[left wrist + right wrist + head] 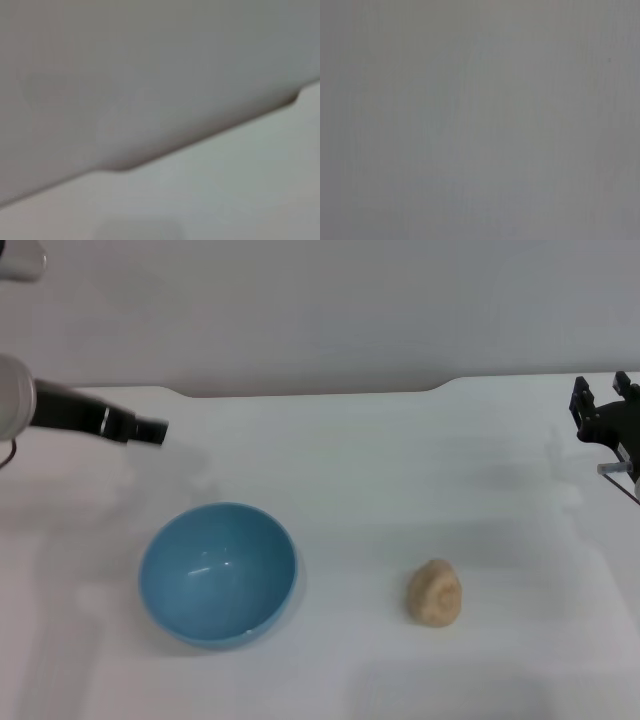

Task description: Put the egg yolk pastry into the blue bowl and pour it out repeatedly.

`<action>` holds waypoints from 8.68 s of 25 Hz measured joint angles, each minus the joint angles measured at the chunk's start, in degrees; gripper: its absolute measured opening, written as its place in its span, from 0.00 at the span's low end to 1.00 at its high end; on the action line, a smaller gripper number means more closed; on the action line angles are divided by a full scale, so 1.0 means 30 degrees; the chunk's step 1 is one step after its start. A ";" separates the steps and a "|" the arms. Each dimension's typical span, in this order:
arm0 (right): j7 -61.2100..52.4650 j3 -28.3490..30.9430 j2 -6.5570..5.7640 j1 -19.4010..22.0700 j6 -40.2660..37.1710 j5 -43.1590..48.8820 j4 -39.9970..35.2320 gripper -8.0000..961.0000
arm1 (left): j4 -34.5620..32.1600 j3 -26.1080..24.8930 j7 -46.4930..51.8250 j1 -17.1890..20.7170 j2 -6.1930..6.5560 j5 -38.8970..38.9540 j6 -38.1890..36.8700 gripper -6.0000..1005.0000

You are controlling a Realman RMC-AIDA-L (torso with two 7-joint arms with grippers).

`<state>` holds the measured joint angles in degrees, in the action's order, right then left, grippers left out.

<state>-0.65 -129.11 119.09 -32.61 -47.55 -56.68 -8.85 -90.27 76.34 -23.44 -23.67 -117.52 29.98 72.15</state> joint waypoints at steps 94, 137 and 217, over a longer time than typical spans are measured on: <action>0.0778 1.3229 -0.1694 0.2640 3.1377 0.6507 -2.2523 0.35 | 1.0128 0.3321 0.2042 -0.5372 -0.0143 -0.2635 0.1100 0.02; 0.8192 1.7609 -0.0254 -0.2520 3.8410 0.3766 -1.0600 0.33 | 0.9992 0.3617 0.2096 -0.5440 -0.0144 -0.2694 0.1145 0.02; 1.6124 3.0011 -0.0235 0.6070 3.6073 -0.5592 -1.4603 0.33 | 0.6431 1.5930 0.2569 0.0490 -0.0353 -0.4559 -2.4678 0.02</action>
<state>47.72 -39.08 118.39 -14.40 60.67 -73.46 -52.66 -70.97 124.12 -15.73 -22.20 -118.58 16.30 -1.88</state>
